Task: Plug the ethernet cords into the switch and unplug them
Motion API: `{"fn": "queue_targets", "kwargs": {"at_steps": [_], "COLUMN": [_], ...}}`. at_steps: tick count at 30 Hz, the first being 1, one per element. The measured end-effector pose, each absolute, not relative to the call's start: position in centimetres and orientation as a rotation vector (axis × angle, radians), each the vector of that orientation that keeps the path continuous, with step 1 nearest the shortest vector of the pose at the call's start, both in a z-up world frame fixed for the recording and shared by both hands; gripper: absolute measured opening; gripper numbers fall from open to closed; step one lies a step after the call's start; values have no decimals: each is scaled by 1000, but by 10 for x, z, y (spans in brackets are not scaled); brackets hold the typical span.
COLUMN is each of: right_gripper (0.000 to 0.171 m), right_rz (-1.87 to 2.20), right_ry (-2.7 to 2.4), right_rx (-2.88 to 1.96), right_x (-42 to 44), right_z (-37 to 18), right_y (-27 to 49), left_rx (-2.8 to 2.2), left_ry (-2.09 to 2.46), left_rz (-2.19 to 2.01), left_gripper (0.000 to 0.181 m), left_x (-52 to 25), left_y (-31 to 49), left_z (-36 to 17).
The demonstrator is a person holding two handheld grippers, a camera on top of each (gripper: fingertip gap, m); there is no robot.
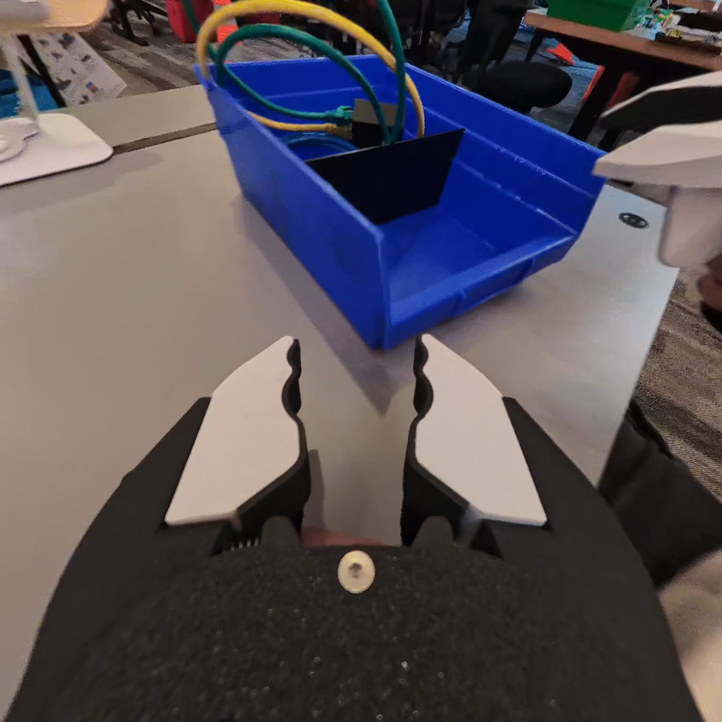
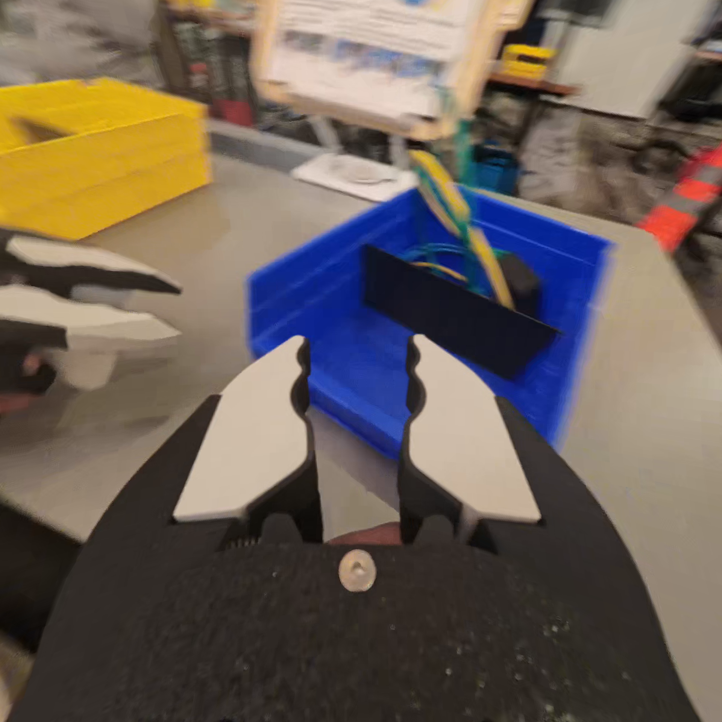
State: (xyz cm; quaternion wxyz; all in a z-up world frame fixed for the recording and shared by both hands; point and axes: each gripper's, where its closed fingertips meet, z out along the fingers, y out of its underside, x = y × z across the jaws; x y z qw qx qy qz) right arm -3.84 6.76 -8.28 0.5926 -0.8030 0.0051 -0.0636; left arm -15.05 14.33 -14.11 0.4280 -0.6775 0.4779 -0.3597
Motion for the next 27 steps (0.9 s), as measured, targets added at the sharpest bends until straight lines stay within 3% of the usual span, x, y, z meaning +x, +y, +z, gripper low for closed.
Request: {"fn": "queue_targets", "kwargs": {"at_steps": [2,5,7,10,15,19,27], "right_gripper": [51,60,52,34,49,7,5], "right_rz": [-195,-284,-375,-515,-241,-298,-381], "right_ry": [206,422,494,740,703,695,461], "right_rx": [-1854,-1871,-1821,-1955,-2053,-2022,-1861], "right_x": [-3,34,48,71,35,26,-24], "right_z": [-85,-106,-110,-139,-165,-154,-105], "right_y": [54,41,42,38,60,71,135], "left_rx": [-1684,-1702,-1746,-1760,-1835,-1809,-1765], "left_ry": [1198,1121,1134,1106,1021,1028,870], "left_rz": [-868,-839,-864,-780,-706,-637,-526], "left_gripper": [60,51,28,17,5,4,4], "left_x": [-117,-82,-71,-77,-97,-108,-180], "left_y": [147,162,164,175,202,205,255], "left_z": [-145,-146,-152,-153,-152,-150,-112]}}
